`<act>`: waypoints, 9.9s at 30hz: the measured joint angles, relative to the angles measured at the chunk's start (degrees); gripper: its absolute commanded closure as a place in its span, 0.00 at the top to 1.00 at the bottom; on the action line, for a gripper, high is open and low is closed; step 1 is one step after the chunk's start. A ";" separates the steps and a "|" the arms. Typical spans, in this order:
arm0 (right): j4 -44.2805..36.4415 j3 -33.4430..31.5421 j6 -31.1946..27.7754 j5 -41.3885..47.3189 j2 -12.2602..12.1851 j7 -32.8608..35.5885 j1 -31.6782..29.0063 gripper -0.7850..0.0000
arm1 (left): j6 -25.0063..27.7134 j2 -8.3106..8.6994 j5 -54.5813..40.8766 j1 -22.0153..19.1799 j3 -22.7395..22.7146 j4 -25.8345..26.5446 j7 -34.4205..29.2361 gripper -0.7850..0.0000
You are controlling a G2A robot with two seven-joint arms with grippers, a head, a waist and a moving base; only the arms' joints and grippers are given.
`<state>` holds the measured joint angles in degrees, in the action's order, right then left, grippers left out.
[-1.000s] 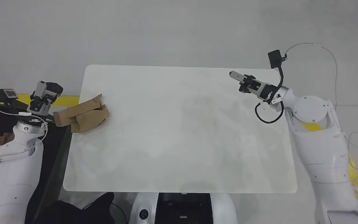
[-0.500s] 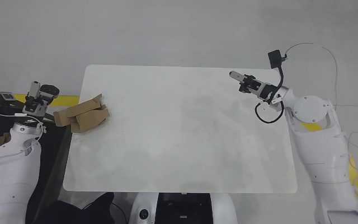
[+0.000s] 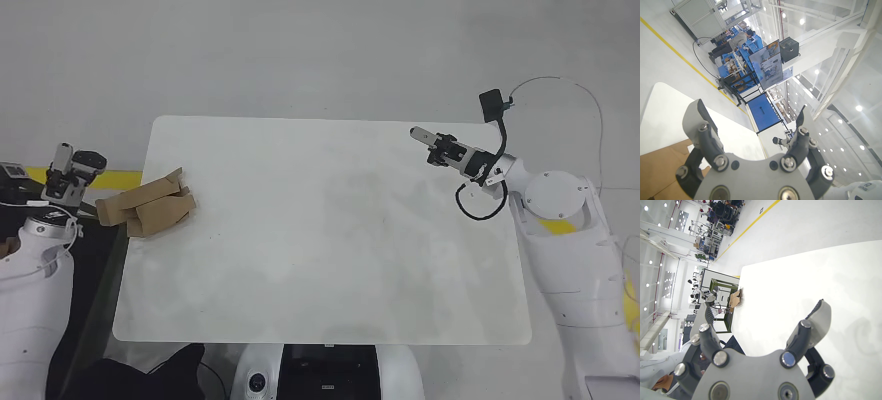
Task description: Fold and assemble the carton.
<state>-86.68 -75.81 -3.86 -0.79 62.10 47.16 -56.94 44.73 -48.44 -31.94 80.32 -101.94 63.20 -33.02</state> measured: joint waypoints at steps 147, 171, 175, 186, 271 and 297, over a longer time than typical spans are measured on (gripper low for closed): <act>-0.07 -0.01 0.23 0.70 0.00 -0.16 -0.57 1.00 | -14.80 -7.63 16.68 -20.67 31.78 9.37 -14.61 0.00; 10.77 9.82 -10.52 10.50 0.38 28.93 6.74 1.00 | -15.44 -10.68 9.08 -35.40 44.15 2.14 -42.14 0.00; 12.67 12.59 -13.08 14.08 1.10 31.10 8.28 1.00 | -16.36 -11.55 8.18 -38.43 47.58 0.68 -42.91 0.00; 17.31 18.90 -18.93 24.34 2.92 34.33 11.33 1.00 | -18.32 -12.30 -1.40 -41.87 54.34 1.17 -44.89 0.00; -1.85 15.29 -6.57 26.89 -1.70 -16.18 -6.19 0.00 | -14.76 -10.73 -9.44 -30.74 50.52 4.87 -20.90 1.00; -7.25 12.17 -2.24 21.45 -0.57 -26.83 -11.68 0.00 | -15.19 -14.72 1.04 -30.59 53.86 6.81 -11.56 0.00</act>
<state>-93.93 -63.64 -6.10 20.66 61.54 20.33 -68.62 29.53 -63.16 -30.90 49.73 -48.08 70.01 -44.58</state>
